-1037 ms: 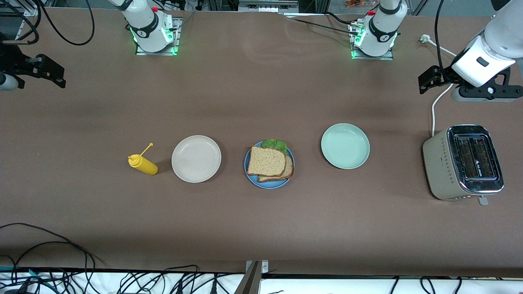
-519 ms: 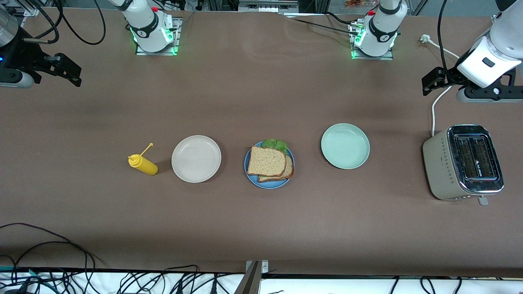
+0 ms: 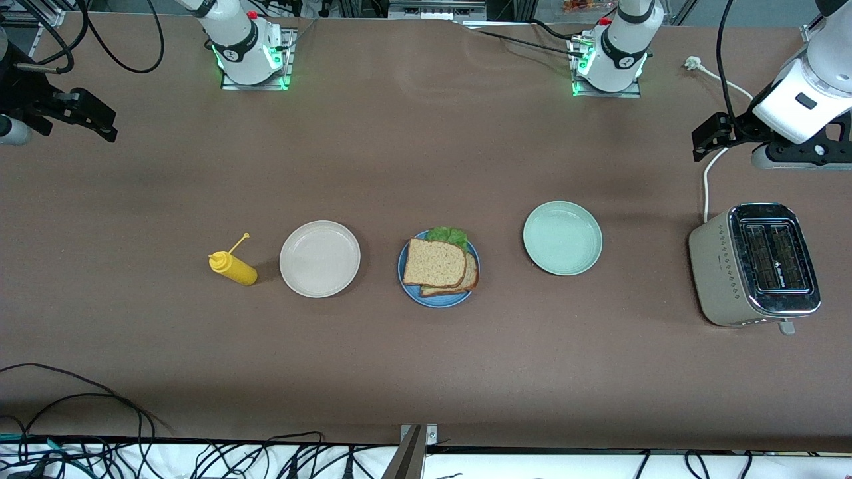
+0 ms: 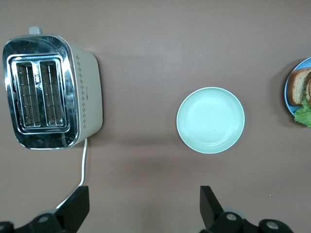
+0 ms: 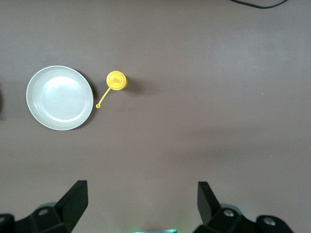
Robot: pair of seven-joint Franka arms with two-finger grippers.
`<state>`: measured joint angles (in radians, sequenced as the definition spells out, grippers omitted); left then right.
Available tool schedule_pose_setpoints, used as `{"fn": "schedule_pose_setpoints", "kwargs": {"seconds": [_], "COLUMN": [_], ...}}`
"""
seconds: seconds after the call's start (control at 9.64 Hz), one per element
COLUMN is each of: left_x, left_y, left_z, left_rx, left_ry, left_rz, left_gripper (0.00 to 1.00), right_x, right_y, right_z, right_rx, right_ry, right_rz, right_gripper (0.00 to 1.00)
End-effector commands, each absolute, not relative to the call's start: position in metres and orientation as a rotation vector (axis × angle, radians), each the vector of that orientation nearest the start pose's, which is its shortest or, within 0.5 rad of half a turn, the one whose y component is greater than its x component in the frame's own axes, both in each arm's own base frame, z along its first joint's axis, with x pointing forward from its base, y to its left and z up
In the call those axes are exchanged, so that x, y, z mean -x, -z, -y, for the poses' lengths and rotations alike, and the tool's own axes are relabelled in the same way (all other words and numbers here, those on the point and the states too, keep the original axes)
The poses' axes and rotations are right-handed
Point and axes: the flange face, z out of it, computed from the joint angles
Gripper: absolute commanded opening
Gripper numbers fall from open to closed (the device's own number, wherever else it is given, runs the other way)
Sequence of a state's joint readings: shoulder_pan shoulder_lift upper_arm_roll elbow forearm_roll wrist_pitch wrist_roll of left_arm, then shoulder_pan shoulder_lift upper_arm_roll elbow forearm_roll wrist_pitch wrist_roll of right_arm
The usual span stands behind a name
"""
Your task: Make sandwich in blue plate with both arms
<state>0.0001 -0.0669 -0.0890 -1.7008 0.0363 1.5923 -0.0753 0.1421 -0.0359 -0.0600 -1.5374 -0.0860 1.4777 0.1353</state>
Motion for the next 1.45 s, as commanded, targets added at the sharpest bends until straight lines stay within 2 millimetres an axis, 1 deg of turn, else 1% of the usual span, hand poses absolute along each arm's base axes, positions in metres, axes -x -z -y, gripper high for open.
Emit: {"fn": "schedule_pose_setpoints", "kwargs": {"seconds": [0.0, 0.1, 0.21, 0.41, 0.73, 0.93, 1.04, 1.35], "left_x": [-0.551, -0.553, -0.554, -0.559, -0.558, -0.558, -0.558, -0.558], "left_y": [-0.610, -0.610, -0.610, -0.616, -0.615, -0.615, -0.615, -0.614], "left_z": [0.044, 0.035, 0.034, 0.033, 0.033, 0.033, 0.033, 0.033], "left_rx": [3.147, 3.160, 3.159, 3.160, 3.155, 3.150, 3.148, 3.148], "left_ry": [-0.037, -0.038, -0.038, -0.018, -0.037, -0.034, -0.032, -0.037], "left_rz": [-0.041, -0.012, -0.016, -0.079, -0.072, -0.075, -0.075, -0.077], "left_gripper": [1.00, 1.00, 1.00, 1.00, 1.00, 1.00, 1.00, 1.00], "right_x": [-0.529, -0.529, -0.529, -0.530, -0.529, -0.530, -0.531, -0.530], "right_y": [-0.656, -0.657, -0.657, -0.657, -0.657, -0.657, -0.656, -0.658], "right_z": [-0.029, -0.029, -0.029, -0.028, -0.030, -0.020, -0.022, -0.022], "right_rx": [3.229, 3.230, 3.230, 3.228, 3.206, 3.126, 3.112, 3.112], "right_ry": [-0.033, -0.028, -0.028, -0.026, -0.032, -0.033, -0.035, -0.032], "right_rz": [-0.083, -0.083, -0.083, -0.088, -0.086, -0.125, -0.123, -0.123], "right_gripper": [1.00, 1.00, 1.00, 1.00, 1.00, 1.00, 1.00, 1.00]}}
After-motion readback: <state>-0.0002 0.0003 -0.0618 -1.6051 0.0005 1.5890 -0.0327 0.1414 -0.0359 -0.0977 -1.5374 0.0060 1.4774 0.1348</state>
